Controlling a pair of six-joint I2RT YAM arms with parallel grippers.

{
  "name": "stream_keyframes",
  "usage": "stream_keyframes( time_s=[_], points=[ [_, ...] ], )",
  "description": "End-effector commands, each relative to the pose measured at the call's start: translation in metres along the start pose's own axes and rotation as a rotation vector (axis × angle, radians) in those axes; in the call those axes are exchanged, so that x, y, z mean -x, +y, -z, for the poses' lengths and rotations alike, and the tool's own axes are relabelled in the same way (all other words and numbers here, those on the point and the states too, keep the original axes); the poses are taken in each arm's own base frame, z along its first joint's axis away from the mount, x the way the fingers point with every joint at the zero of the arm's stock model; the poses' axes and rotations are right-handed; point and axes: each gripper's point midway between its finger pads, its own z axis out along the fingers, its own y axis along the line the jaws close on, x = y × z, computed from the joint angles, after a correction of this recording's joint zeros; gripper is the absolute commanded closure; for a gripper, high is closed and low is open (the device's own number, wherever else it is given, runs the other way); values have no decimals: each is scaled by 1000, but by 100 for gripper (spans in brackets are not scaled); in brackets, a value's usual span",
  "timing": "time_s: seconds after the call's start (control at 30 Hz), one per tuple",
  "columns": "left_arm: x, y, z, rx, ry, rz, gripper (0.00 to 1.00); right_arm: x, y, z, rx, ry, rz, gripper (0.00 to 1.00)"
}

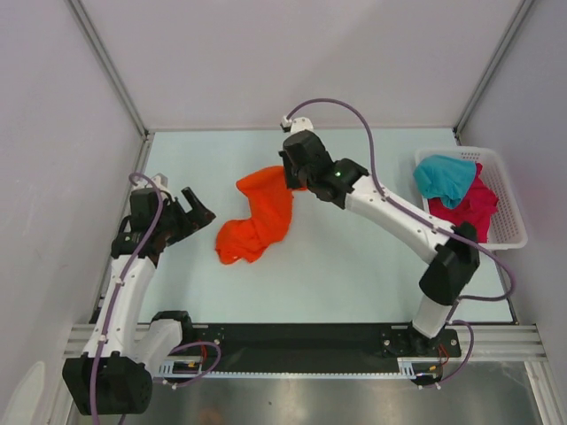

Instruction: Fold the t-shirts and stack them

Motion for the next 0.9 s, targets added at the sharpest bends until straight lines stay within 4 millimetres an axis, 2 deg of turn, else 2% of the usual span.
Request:
stream_keyframes(
  time_s=[0.0, 0.03, 0.13, 0.27, 0.43, 0.57, 0.63, 0.67, 0.8, 0.87],
  points=[
    [4, -10, -4, -65, -11, 2, 0, 64, 13, 81, -35, -195, 55, 100],
    [3, -11, -5, -70, -3, 5, 0, 76, 18, 93, -26, -231, 53, 100],
    [0, -14, -9, -94, 17, 16, 0, 88, 21, 111, -37, -281, 61, 100],
    [-6, -18, -13, -124, 45, 22, 0, 93, 4, 117, -110, -311, 56, 100],
    [-16, -17, -22, -143, 90, 33, 0, 106, 1, 135, -100, -365, 34, 100],
    [-27, -24, -34, -205, 130, 71, 0, 117, -2, 156, -83, -406, 9, 100],
    [-41, -27, -42, -228, 176, 123, 0, 114, -5, 158, -88, -403, 2, 100],
    [-39, -33, -46, -259, 168, 124, 0, 114, -6, 160, -92, -403, 1, 100],
    [-62, -50, -65, -299, 246, 158, 0, 107, -16, 165, -117, -393, -8, 100],
    [-64, -59, -72, -326, 253, 161, 0, 100, -18, 163, -120, -381, -15, 100]
  ],
)
